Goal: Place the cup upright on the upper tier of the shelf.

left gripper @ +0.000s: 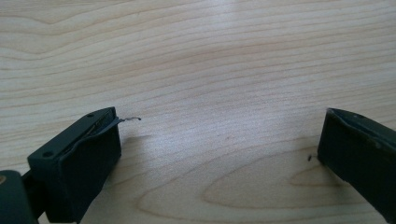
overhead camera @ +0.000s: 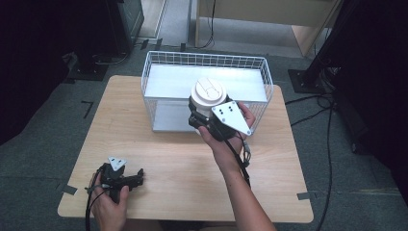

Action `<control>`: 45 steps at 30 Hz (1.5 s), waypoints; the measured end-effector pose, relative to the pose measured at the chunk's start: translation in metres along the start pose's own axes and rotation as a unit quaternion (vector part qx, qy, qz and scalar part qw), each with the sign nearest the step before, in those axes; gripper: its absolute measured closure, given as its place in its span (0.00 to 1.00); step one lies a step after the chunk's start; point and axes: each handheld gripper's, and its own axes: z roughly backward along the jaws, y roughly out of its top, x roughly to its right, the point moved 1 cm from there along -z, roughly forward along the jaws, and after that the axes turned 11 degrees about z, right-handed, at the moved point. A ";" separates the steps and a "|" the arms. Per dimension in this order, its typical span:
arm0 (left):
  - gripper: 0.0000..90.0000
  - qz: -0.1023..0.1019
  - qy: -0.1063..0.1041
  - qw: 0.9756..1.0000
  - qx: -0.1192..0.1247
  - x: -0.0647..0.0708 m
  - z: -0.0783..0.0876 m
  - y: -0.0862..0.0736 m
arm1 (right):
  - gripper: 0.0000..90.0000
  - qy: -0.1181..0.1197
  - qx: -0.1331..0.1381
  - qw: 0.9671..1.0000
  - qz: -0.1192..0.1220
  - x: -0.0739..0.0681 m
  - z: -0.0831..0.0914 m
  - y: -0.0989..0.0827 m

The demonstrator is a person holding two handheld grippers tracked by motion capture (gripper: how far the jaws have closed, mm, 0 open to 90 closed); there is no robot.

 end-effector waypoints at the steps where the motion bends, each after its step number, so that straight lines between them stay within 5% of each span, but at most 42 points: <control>1: 0.00 0.000 0.000 1.000 0.000 0.000 0.000 0.000 | 0.16 -0.002 0.002 1.000 0.002 0.001 -0.001 0.002; 22: 0.00 0.002 -0.001 1.000 -0.001 0.000 0.000 0.000 | 0.16 -0.052 0.023 0.998 0.034 0.023 -0.049 0.041; 35: 0.00 0.001 -0.001 1.000 -0.001 0.000 0.000 0.000 | 0.16 -0.090 -0.010 0.995 0.030 0.044 -0.098 0.031; 45: 0.00 0.001 0.000 1.000 0.000 0.000 0.000 0.000 | 0.16 -0.103 -0.027 0.994 0.008 0.056 -0.115 0.021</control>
